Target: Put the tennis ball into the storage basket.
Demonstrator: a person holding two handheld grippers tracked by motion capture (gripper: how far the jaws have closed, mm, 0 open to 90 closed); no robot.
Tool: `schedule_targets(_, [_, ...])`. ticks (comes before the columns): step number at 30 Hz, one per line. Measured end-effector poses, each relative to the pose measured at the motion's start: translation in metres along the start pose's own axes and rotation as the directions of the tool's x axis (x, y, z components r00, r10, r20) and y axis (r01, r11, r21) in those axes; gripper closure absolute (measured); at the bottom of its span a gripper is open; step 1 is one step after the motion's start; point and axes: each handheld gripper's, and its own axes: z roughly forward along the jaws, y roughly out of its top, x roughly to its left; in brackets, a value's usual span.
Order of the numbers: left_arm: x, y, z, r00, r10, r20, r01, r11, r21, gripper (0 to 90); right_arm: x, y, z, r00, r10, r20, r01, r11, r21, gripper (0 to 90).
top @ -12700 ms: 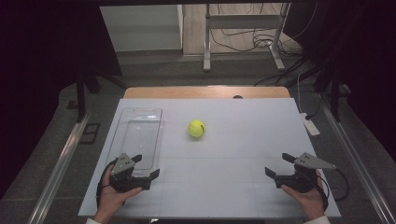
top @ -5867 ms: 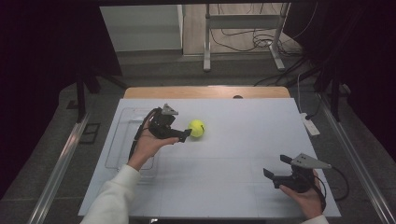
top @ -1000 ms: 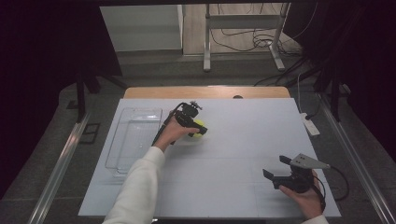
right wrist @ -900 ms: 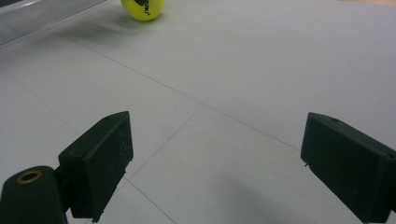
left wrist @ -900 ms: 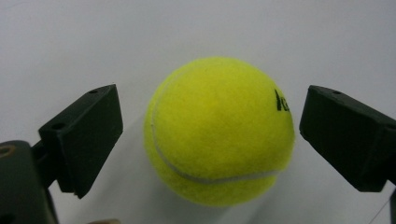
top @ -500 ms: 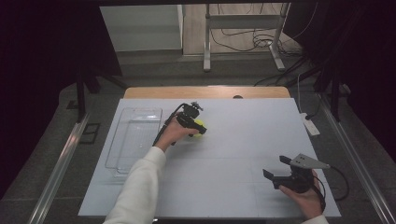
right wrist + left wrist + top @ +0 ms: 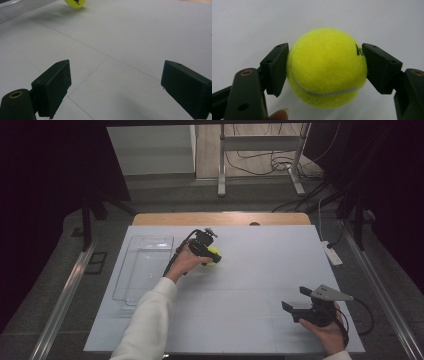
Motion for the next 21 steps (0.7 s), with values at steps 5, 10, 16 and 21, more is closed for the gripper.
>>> schedule_targets(5, [0.0, 0.0, -0.006, 1.0, 0.004, 0.007, -0.004, 0.9997, -0.023, 27.0, 0.0, 0.0, 0.0, 1.0, 0.001, 0.003, -0.001, 1.0, -0.002, 9.8])
schedule_targets(10, [0.0, 0.0, -0.012, 0.9999, 0.008, 0.01, -0.008, 0.9991, -0.041, 27.1, 0.0, 0.0, 0.0, 1.0, 0.0, 0.003, 0.0, 1.0, -0.001, 9.8])
schedule_targets(16, [-0.002, 0.0, -0.019, 0.9998, 0.011, 0.014, -0.01, 0.9977, -0.066, 27.0, 0.0, 0.0, 0.0, 1.0, 0.001, 0.005, -0.001, 1.0, -0.001, 9.8])
schedule_targets(21, [-0.005, -0.001, -0.024, 0.9994, 0.029, 0.02, -0.027, 0.996, -0.086, 27.0, 0.0, 0.0, 0.0, 1.0, -0.001, 0.006, 0.001, 1.0, -0.001, 9.8])
